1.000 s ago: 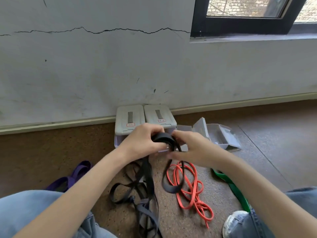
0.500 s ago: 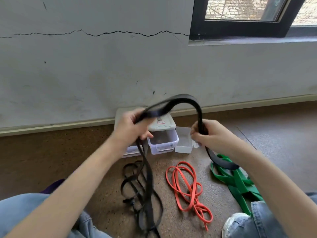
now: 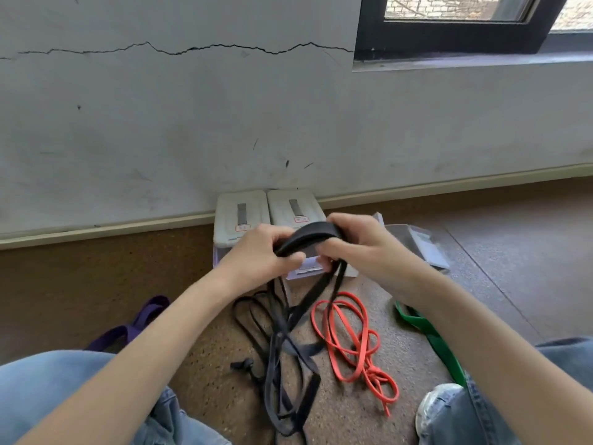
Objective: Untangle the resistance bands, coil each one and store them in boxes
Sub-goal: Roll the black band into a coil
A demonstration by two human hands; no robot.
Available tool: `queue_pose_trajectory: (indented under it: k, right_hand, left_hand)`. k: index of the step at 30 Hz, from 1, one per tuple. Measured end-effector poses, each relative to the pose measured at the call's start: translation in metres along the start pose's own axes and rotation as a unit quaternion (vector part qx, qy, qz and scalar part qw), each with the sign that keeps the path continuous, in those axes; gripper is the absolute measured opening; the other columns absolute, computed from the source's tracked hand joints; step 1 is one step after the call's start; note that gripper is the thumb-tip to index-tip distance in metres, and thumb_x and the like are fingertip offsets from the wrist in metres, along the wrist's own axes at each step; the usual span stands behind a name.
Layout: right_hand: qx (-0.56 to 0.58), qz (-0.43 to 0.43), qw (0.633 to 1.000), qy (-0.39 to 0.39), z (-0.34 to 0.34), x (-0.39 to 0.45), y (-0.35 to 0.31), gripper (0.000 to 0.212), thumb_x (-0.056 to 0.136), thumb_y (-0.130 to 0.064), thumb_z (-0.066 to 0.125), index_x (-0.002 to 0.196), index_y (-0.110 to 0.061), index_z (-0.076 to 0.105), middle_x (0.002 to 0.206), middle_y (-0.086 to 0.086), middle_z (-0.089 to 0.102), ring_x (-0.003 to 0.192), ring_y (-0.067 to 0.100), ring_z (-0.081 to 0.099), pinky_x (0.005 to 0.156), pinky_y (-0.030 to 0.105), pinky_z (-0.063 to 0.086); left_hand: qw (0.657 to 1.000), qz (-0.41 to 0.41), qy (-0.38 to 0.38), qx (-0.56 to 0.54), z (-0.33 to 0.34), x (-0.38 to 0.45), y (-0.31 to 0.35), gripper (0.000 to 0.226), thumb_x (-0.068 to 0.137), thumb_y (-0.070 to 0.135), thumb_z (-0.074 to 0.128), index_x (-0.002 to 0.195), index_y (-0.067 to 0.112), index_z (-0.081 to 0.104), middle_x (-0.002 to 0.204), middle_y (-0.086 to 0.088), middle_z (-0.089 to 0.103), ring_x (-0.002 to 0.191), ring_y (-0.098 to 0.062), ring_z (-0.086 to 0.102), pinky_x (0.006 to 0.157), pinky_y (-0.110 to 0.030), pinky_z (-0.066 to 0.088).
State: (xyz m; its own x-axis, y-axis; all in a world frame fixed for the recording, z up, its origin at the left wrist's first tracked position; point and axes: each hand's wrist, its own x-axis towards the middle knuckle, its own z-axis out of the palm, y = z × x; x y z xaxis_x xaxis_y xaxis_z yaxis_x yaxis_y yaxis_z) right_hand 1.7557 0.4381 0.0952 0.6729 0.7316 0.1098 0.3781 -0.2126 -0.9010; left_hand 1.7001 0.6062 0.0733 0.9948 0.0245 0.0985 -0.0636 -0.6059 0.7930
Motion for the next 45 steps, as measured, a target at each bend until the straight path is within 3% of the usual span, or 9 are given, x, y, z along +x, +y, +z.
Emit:
queue_pose_trajectory:
  k: [5, 8, 14, 21, 25, 28, 31, 40, 45]
  right_hand:
    - [0.266, -0.045, 0.961, 0.053, -0.007, -0.005, -0.009, 0.005, 0.075, 0.000, 0.046, 0.075, -0.002, 0.050, 0.063, 0.012, 0.041, 0.047, 0.008, 0.038, 0.064, 0.023, 0.043]
    - [0.334, -0.064, 0.936, 0.088, -0.030, -0.007, -0.014, 0.019, 0.077, 0.003, 0.044, 0.065, -0.011, 0.049, 0.053, -0.005, 0.038, 0.047, 0.011, 0.032, 0.066, 0.026, 0.042]
    - [-0.052, 0.124, 0.991, -0.013, -0.049, -0.014, 0.004, 0.011, 0.081, -0.006, 0.066, 0.072, -0.011, 0.061, 0.067, 0.002, 0.059, 0.067, 0.015, 0.055, 0.072, 0.024, 0.046]
    - [0.045, 0.094, 0.994, -0.024, -0.026, -0.008, 0.006, 0.068, 0.057, -0.038, 0.077, 0.119, -0.026, 0.054, 0.119, -0.013, 0.061, 0.112, -0.003, 0.055, 0.095, 0.018, 0.044]
    - [-0.111, 0.075, 0.982, -0.132, -0.001, -0.005, 0.010, 0.032, 0.075, -0.030, 0.074, 0.102, -0.028, 0.057, 0.104, -0.013, 0.064, 0.098, -0.003, 0.059, 0.083, 0.011, 0.046]
    - [-0.163, 0.049, 0.982, -0.079, 0.012, 0.001, 0.011, 0.006, 0.085, -0.019, 0.060, 0.090, -0.016, 0.058, 0.079, -0.002, 0.059, 0.071, 0.011, 0.054, 0.067, 0.028, 0.043]
    - [-0.195, 0.014, 0.979, -0.048, 0.001, 0.006, 0.007, 0.009, 0.086, -0.021, 0.060, 0.087, -0.013, 0.063, 0.070, -0.005, 0.060, 0.059, 0.004, 0.051, 0.059, 0.022, 0.039]
    - [0.157, 0.000, 0.986, 0.052, -0.044, 0.000, -0.002, 0.013, 0.081, -0.013, 0.061, 0.093, -0.007, 0.063, 0.080, 0.004, 0.069, 0.083, 0.016, 0.069, 0.089, 0.031, 0.053]
    - [-0.215, 0.193, 0.953, -0.096, -0.050, -0.006, 0.018, 0.035, 0.080, -0.024, 0.071, 0.111, -0.013, 0.059, 0.108, -0.001, 0.064, 0.102, 0.016, 0.061, 0.092, 0.028, 0.045]
  left_hand:
    - [0.995, -0.019, -0.094, 0.028, 0.052, -0.005, -0.039, 0.035, 0.080, 0.005, 0.061, 0.059, 0.023, 0.040, 0.071, -0.010, 0.058, 0.081, -0.031, 0.064, 0.078, -0.039, 0.047]
    - [0.987, -0.066, -0.139, 0.056, 0.051, -0.009, -0.054, 0.032, 0.083, 0.011, 0.061, 0.059, 0.022, 0.044, 0.067, -0.001, 0.065, 0.073, -0.012, 0.069, 0.075, -0.032, 0.053]
    - [0.982, -0.051, 0.041, -0.178, 0.001, 0.004, -0.012, 0.023, 0.092, 0.011, 0.055, 0.069, 0.017, 0.055, 0.040, 0.007, 0.047, 0.041, -0.004, 0.048, 0.052, -0.015, 0.047]
    - [0.998, 0.019, 0.005, -0.056, -0.013, 0.001, 0.017, 0.030, 0.081, -0.003, 0.063, 0.063, 0.018, 0.050, 0.044, 0.010, 0.046, 0.041, -0.003, 0.043, 0.044, -0.014, 0.035]
    - [0.998, 0.029, -0.039, 0.045, 0.001, -0.002, 0.016, 0.026, 0.071, 0.001, 0.066, 0.062, 0.019, 0.050, 0.058, 0.006, 0.050, 0.053, -0.003, 0.046, 0.051, -0.016, 0.035]
    - [0.999, 0.029, -0.031, 0.012, -0.001, -0.002, 0.009, 0.019, 0.076, 0.005, 0.069, 0.067, 0.016, 0.056, 0.059, 0.005, 0.052, 0.050, 0.000, 0.048, 0.049, -0.015, 0.038]
    - [0.998, -0.003, -0.034, -0.061, -0.004, 0.000, -0.007, 0.014, 0.081, 0.014, 0.070, 0.070, 0.012, 0.061, 0.054, 0.009, 0.053, 0.047, 0.000, 0.050, 0.047, -0.014, 0.041]
    - [0.977, -0.101, -0.143, 0.121, 0.022, -0.005, -0.074, 0.030, 0.092, 0.026, 0.056, 0.062, 0.022, 0.052, 0.062, 0.008, 0.062, 0.060, -0.002, 0.058, 0.063, -0.020, 0.041]
    - [0.998, -0.056, 0.041, -0.006, -0.010, 0.005, -0.033, 0.037, 0.097, 0.021, 0.046, 0.061, 0.018, 0.054, 0.044, 0.004, 0.056, 0.051, -0.014, 0.059, 0.063, -0.026, 0.045]
